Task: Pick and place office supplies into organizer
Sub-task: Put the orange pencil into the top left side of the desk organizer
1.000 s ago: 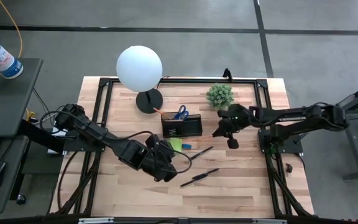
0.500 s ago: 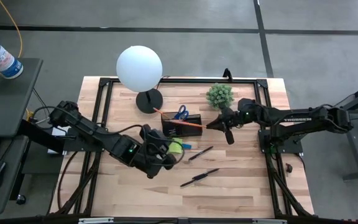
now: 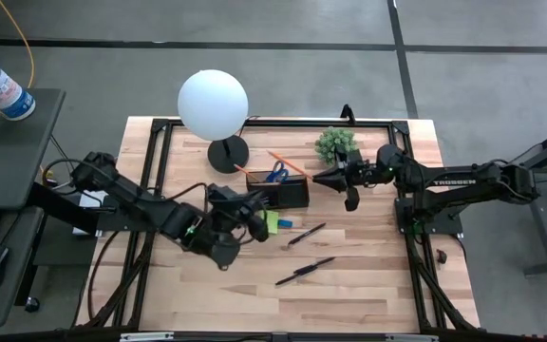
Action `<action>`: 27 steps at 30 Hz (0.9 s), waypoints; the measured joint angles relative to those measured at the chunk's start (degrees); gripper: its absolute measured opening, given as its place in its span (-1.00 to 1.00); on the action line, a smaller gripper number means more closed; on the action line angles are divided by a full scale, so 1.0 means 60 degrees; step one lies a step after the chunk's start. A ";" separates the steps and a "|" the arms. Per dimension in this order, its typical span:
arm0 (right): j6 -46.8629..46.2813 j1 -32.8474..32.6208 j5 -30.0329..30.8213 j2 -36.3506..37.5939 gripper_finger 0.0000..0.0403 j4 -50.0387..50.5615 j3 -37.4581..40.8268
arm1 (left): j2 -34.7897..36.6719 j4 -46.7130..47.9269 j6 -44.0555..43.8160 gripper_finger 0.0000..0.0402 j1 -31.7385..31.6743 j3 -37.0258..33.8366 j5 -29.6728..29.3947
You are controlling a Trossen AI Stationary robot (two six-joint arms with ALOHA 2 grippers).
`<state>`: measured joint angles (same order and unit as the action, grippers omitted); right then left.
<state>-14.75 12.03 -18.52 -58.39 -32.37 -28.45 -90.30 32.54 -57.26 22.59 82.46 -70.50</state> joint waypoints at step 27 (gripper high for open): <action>-0.0546 -0.0007 -0.0152 -0.0007 -1.00 -0.2251 0.0000 | 0.0004 -0.5854 0.5784 -0.41 -0.1674 0.0000 0.3097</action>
<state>-18.02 11.99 -19.43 -58.43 -45.88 -28.45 -90.28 -2.58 -22.55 12.55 82.46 -51.92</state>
